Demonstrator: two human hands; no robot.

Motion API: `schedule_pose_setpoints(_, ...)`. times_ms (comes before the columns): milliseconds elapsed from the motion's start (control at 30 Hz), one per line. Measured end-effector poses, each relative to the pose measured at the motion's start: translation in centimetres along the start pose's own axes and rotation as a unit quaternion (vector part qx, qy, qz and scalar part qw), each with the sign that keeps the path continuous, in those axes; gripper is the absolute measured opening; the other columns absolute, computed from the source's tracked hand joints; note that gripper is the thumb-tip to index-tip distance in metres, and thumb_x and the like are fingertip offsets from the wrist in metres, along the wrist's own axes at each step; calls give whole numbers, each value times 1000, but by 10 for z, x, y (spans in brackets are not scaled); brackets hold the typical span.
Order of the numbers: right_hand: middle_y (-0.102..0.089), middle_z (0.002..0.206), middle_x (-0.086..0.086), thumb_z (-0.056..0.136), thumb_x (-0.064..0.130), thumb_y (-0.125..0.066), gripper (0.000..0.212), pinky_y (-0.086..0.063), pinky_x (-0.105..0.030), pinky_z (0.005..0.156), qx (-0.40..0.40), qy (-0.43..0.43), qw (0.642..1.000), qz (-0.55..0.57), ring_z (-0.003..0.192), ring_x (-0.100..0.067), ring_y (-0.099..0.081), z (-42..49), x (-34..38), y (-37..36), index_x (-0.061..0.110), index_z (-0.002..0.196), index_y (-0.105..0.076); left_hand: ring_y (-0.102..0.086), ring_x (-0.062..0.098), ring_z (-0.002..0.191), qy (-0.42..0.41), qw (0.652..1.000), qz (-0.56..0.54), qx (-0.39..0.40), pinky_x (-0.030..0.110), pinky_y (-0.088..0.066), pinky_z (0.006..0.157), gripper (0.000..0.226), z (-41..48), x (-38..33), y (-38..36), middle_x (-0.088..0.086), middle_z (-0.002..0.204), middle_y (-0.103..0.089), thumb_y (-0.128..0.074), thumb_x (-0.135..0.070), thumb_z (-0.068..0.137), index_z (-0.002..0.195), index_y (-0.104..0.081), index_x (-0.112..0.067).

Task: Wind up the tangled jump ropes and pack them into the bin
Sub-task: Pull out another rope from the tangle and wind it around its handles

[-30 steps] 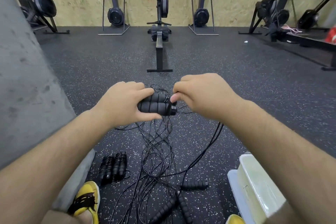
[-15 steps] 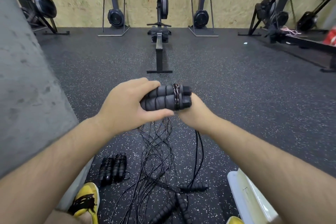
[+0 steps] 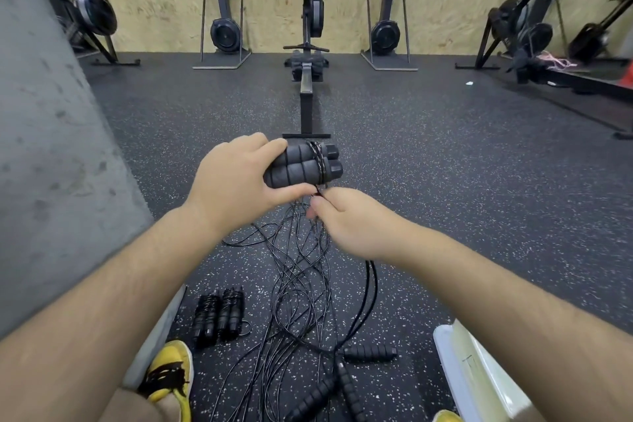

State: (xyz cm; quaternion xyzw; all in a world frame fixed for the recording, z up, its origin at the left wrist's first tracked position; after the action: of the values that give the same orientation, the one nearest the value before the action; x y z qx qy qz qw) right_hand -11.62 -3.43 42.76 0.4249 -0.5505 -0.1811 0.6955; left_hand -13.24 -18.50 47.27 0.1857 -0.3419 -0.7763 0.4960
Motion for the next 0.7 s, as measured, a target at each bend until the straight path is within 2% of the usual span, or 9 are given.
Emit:
schedule_pose_setpoints(100,-67,105,-5,106,37,-32,39,-50,-41,91,27,0,997,-79,97,-24,-62,-7,0,3,14,109,-62,-58,23,75,-5,1000,19,13,33,-41,62,73,1,6,-5,-4,78,-52,-44,-88,78,95,-61,-20)
schedule_pose_setpoints(233,-65,95,-3,105,36,-33,37,-51,-38,83,6,12,990,-143,88,-23,-61,-12,5,21,17,98,-63,-57,25,75,-23,999,22,27,34,-41,63,75,2,5,-12,-4,79,-50,-45,-89,77,99,-63,-19)
schedule_pose_setpoints(300,-63,86,-2,105,36,-33,37,-47,-35,70,-3,23,984,-177,79,-21,-58,-14,9,27,17,90,-61,-57,26,75,-35,999,28,27,34,-40,63,75,3,1,-14,-2,79,-51,-46,-87,77,100,-63,-19)
schedule_pose_setpoints(367,-56,73,1,105,36,-37,38,-35,-32,54,-8,39,977,-208,64,-16,-51,-17,12,29,19,75,-53,-57,27,74,-44,998,35,34,33,-36,62,74,4,-2,-17,-1,78,-52,-45,-87,77,97,-62,-18)
schedule_pose_setpoints(433,-51,66,2,103,34,-42,39,-28,-29,48,-4,44,974,-222,56,-13,-45,-19,16,32,20,66,-46,-57,27,73,-45,997,37,44,33,-36,62,73,3,-2,-20,-2,77,-51,-45,-87,77,94,-61,-18)
schedule_pose_setpoints(567,-61,70,-6,100,31,-45,35,-34,-28,49,-3,46,977,-210,58,-19,-50,-22,18,42,9,74,-55,-57,26,74,-33,998,36,50,32,-35,62,74,2,-1,-19,-3,76,-50,-42,-89,75,93,-62,-20)
schedule_pose_setpoints(700,-48,68,7,104,34,-41,31,-29,-35,57,-35,87,960,-262,67,-21,-46,-23,25,46,19,78,-47,-56,26,72,-37,997,36,53,33,-39,61,73,1,-1,-17,-5,75,-48,-43,-88,75,91,-61,-20)
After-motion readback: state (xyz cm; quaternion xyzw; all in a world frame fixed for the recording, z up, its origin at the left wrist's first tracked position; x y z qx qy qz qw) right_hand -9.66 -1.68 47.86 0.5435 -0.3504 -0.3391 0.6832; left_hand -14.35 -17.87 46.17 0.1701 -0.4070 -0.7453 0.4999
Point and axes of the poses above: each hand's wrist, its own z-axis towards the middle knuckle, its own y-axis out of the back of the hand, x = y × z, the point moved 7 cm from there along z, towards the middle knuckle
